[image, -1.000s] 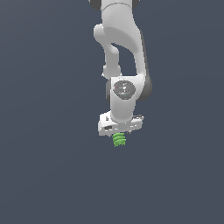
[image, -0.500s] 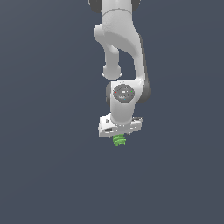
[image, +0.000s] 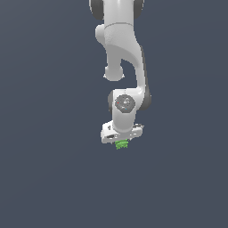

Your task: Pick up the object and move it to a goal position.

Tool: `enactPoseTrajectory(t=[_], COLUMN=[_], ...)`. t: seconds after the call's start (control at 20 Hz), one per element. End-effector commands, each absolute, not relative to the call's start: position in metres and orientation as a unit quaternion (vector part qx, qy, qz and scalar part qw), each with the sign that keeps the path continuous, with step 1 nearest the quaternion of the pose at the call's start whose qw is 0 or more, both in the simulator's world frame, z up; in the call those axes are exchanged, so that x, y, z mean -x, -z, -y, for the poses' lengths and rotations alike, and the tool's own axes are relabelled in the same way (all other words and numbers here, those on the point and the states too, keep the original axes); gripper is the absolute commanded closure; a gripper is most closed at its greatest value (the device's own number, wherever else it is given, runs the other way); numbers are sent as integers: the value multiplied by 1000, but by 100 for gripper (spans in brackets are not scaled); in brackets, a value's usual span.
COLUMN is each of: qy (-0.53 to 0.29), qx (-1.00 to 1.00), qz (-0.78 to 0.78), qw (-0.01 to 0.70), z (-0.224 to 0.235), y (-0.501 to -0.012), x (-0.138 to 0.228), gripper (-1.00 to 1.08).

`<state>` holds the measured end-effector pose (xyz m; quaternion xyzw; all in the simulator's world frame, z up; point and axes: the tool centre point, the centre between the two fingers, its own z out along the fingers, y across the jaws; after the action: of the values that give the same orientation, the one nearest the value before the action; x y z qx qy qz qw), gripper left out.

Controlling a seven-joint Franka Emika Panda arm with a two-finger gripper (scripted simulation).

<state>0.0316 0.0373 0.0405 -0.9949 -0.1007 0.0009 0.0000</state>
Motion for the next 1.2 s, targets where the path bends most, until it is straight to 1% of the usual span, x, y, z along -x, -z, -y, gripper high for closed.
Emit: enactPoseTrajectory(t=[0.0, 0.7, 0.9, 1.15], qy=[0, 0, 0, 0], qx=[995, 995, 995, 995], qz=[101, 101, 101, 101], qw=[0, 0, 0, 0], z=[-37, -37, -37, -36], y=[-40, -45, -61, -94], x=[-33, -34, -38, -46], gripper=[108, 108, 108, 108])
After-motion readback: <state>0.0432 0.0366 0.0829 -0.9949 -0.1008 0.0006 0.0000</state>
